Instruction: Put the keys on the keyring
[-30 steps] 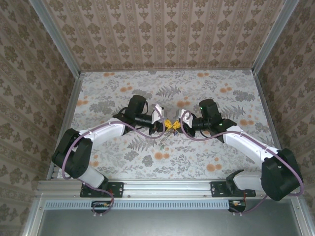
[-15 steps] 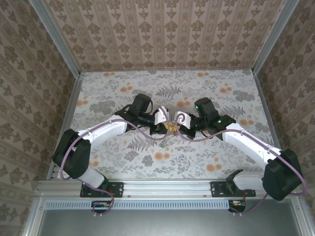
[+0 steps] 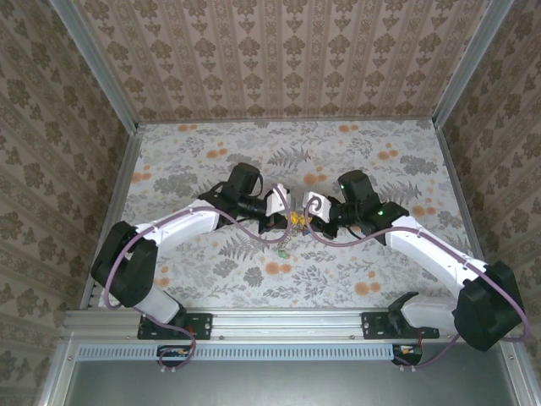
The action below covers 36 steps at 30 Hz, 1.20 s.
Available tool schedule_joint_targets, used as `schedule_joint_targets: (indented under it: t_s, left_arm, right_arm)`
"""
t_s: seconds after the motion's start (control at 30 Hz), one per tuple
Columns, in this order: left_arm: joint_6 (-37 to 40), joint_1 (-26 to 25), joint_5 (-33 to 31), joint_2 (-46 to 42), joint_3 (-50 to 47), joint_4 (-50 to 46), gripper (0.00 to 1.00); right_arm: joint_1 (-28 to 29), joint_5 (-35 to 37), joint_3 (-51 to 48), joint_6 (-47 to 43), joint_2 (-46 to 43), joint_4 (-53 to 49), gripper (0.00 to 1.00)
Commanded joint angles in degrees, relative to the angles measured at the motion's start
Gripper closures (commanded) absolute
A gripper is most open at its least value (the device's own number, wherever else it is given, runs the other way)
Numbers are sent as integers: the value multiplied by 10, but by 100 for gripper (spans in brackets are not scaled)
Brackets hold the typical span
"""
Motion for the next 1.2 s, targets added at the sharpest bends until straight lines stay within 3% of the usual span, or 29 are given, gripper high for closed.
schedule_joint_targets:
  t_s: [0.0,0.43,0.53,0.6,0.7,0.83,0.97,1.17]
  left_arm:
    - [-47,8,45,-22,-24,89,100]
    - [-95,18,111,-21,-42,165,100]
    - [-105,18,114,-21,-47,182,100]
    - [-106,19,106,-22,-45,178,100]
    - [-94,19,75,-24,-44,155,99]
    - [-50,14,29,-26,-27,86,83]
    - [12,4,-7,-15,8,-8,81]
    - [15,-5,-17,-7,20,-14,79]
  right_arm:
    - [-11,-50,-25,21,-16,70,87]
    - [-38,-85,-65,64,-6,161,85]
    - [-39,-90,-59,67,3,162,94]
    - [-39,-89,-53,66,5,157,100]
    - [-38,-79,-35,51,4,127,100]
    - [-29,-59,-5,17,0,65,100]
    - [-17,-41,19,-6,2,19,100]
    - [11,4,55,-24,10,-33,100]
